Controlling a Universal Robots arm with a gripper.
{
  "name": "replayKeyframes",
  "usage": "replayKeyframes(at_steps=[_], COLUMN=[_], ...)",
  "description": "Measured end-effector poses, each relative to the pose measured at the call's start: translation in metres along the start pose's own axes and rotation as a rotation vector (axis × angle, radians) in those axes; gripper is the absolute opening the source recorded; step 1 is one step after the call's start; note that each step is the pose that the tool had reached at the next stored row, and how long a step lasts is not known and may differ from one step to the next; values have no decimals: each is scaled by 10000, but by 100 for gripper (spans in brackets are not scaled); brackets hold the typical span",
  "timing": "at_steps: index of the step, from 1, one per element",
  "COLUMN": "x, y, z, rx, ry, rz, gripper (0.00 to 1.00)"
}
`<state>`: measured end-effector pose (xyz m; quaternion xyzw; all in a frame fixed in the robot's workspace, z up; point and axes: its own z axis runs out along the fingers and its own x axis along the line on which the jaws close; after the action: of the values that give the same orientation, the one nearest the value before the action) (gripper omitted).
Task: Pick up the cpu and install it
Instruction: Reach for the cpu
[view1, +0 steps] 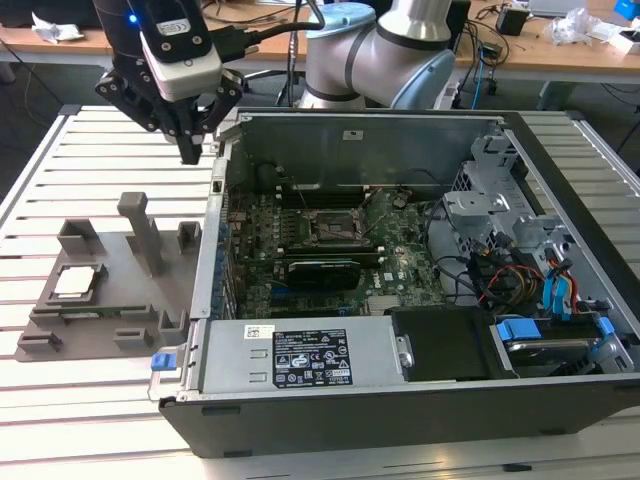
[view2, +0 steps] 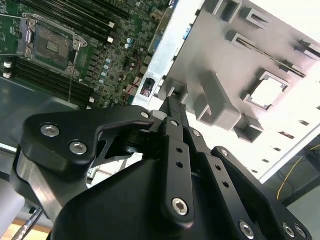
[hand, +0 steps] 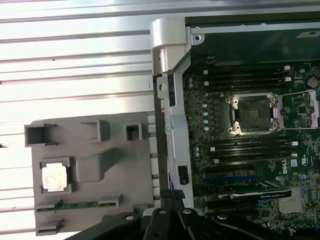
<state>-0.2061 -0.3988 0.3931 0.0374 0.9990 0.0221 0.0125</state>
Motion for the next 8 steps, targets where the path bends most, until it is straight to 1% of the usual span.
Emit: replayKeyframes(at_steps=[4, 8], x=[40, 63], y=[-3, -5], z=[0, -1], rx=[0, 0], ry=[0, 0], rz=[1, 0], gripper=[11, 11])
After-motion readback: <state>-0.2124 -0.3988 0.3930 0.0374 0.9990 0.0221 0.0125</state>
